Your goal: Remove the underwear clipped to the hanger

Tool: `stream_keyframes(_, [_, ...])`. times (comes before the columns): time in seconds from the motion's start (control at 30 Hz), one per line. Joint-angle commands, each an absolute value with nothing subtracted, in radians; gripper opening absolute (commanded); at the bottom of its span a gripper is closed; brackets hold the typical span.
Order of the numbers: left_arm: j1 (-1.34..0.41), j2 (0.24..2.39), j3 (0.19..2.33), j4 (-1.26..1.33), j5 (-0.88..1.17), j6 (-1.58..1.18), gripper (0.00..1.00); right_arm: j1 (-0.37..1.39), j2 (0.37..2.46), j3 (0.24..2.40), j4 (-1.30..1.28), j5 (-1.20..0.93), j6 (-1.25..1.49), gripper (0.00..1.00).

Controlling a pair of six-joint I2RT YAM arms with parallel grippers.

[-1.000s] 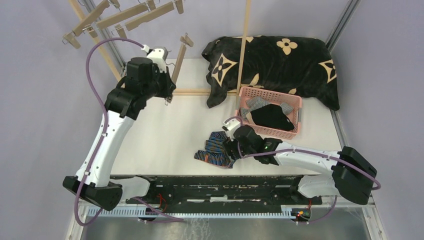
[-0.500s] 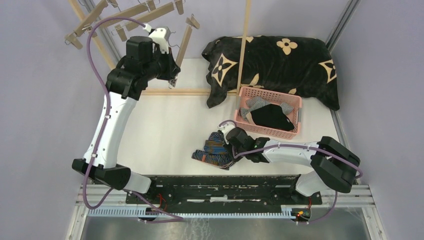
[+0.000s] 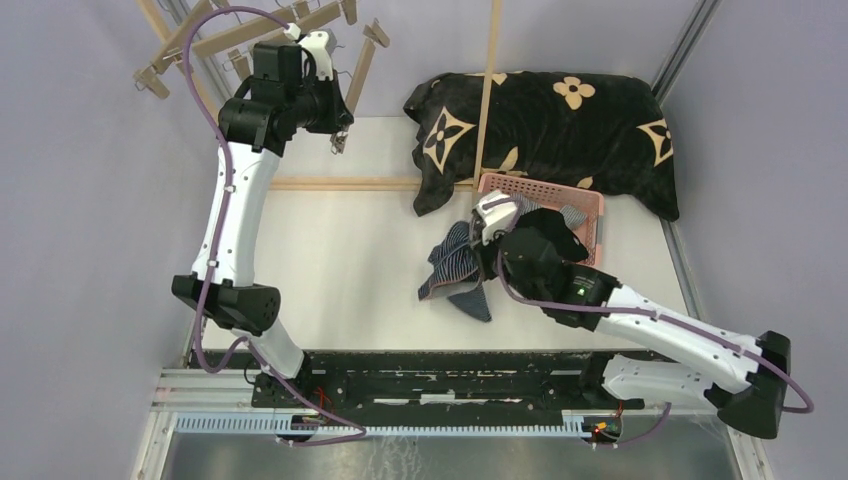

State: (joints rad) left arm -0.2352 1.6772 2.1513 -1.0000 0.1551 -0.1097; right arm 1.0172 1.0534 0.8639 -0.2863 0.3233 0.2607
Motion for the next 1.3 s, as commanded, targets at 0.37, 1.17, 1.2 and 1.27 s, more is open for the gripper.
stream_keyframes(0.37, [-0.207, 1.736, 2.309, -0.982, 0.273, -0.049, 0.03, 0.806, 1.065, 1.166, -0.053, 0.85, -0.077, 0.01])
stream_keyframes(1.17, [-0.199, 1.787, 2.396, -0.962, 0.413, -0.037, 0.03, 0.585, 1.425, 0.994, -0.041, 0.664, 0.131, 0.01])
stream_keyframes(1.2, [-0.199, 1.786, 2.396, -0.962, 0.413, -0.035, 0.03, 0.567, 1.45, 1.004, -0.044, 0.662, 0.135, 0.01])
stream_keyframes(1.27, [-0.198, 1.783, 2.396, -0.963, 0.409, -0.029, 0.03, 0.545, 1.475, 1.009, -0.043, 0.66, 0.149, 0.01])
